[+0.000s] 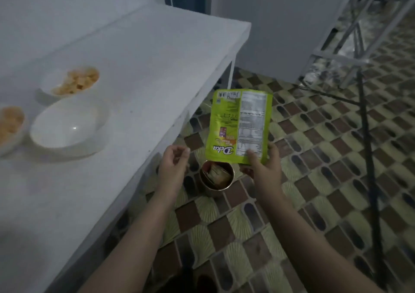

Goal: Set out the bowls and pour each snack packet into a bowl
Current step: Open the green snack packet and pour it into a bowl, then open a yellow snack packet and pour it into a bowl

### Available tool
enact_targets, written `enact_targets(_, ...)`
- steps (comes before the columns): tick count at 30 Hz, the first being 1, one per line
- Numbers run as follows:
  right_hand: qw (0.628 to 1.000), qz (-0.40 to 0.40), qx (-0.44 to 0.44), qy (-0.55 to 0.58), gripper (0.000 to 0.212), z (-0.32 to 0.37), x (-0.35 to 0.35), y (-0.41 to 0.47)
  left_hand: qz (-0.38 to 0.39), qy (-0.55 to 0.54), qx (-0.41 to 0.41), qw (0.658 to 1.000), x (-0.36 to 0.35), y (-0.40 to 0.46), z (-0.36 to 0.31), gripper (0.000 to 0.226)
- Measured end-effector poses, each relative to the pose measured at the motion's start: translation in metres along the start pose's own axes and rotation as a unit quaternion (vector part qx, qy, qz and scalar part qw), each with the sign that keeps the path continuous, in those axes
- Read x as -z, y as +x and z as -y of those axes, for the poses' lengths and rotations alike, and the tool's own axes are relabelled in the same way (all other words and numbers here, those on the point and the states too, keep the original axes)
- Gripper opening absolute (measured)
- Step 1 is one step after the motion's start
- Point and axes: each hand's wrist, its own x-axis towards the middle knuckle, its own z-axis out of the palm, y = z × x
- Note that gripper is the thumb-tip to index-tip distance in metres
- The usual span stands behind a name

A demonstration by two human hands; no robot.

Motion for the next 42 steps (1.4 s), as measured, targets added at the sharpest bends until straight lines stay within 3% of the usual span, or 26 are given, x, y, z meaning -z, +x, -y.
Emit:
enact_targets(4,0.988,-0.047,-0.146,0.015,0.025,-0.068,0.015,0.056,0.045,0.042,0.069,0.996,-0.044,0.046,0.05,0.009)
enact_targets(9,0.919,-0.083,-0.364,0.125,0.008,-0.161,0.019,0.114,0.071,0.077,0.152,0.983,-0.083,0.104,0.131,0.016)
enact_targets(13,0.866,-0.127,-0.453,0.169,0.031,-0.248,0.018,0.16,0.07,0.103,0.204,0.971,-0.103,0.142,0.206,0.014)
enact_targets(16,0.833,-0.149,-0.497,0.194,0.035,-0.312,0.009,0.192,0.059,0.119,0.229,0.964,-0.113,0.167,0.275,0.013)
enact_targets(21,0.818,-0.136,-0.519,0.208,0.035,-0.407,-0.01,0.237,0.045,0.123,0.248,0.96,-0.125,0.202,0.375,0.008)
enact_targets(25,0.788,-0.128,-0.527,0.291,0.023,-0.45,-0.015,0.249,0.04,0.123,0.245,0.961,-0.132,0.216,0.421,0.007)
enact_targets(27,0.782,-0.125,-0.518,0.324,0.032,-0.454,-0.017,0.248,0.042,0.116,0.246,0.961,-0.133,0.217,0.425,0.008)
enact_targets(30,0.8,-0.131,-0.496,0.311,0.043,-0.435,-0.022,0.239,0.042,0.107,0.235,0.965,-0.135,0.208,0.402,0.008)
enact_targets(33,0.861,-0.121,-0.436,0.232,0.034,-0.377,-0.028,0.226,0.046,0.085,0.205,0.974,-0.141,0.195,0.345,0.009)
enact_targets(38,0.96,-0.059,-0.249,0.111,0.025,-0.224,-0.038,0.192,0.067,0.039,0.119,0.99,-0.153,0.16,0.203,0.011)
enact_targets(42,0.996,0.026,-0.088,0.017,0.03,-0.091,-0.047,0.15,0.056,-0.03,0.005,0.998,-0.143,0.126,0.077,0.013)
